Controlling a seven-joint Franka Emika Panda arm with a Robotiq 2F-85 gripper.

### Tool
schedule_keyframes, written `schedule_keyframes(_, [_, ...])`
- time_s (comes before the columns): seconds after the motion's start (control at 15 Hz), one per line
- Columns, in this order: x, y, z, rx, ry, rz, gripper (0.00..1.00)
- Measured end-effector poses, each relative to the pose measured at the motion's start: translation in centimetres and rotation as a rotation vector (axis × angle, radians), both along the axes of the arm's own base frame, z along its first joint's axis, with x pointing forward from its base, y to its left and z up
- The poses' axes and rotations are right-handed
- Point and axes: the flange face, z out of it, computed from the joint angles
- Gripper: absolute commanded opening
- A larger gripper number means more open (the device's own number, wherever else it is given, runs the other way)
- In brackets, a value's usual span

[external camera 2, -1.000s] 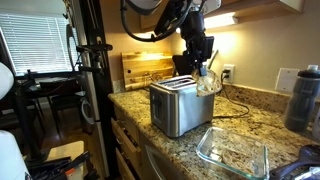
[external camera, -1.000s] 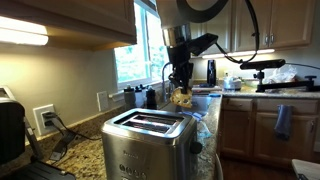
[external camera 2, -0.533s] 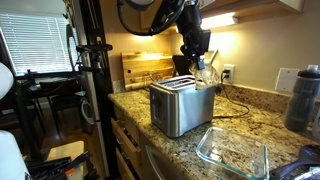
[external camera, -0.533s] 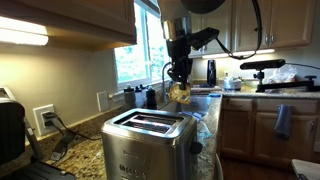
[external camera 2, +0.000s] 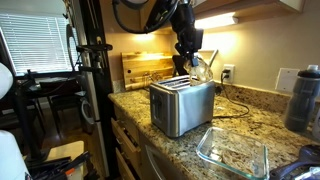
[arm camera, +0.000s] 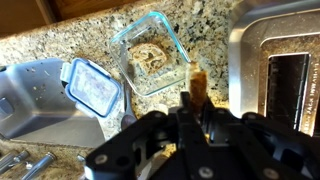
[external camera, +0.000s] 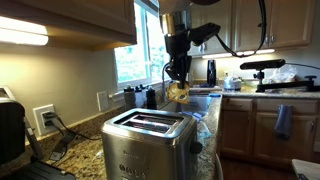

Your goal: Put the slice of bread in the toaster

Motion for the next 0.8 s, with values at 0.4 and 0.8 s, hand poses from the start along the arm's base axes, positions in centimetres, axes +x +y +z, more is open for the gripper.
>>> schedule_keyframes(0.4, [-0.7, 2.2, 0.1, -0.013, 0.021, 0.033, 0.07])
schedule_keyframes(0.8, [-1.5, 5.8, -0.1, -0.03, 0.039, 0.079, 0.07])
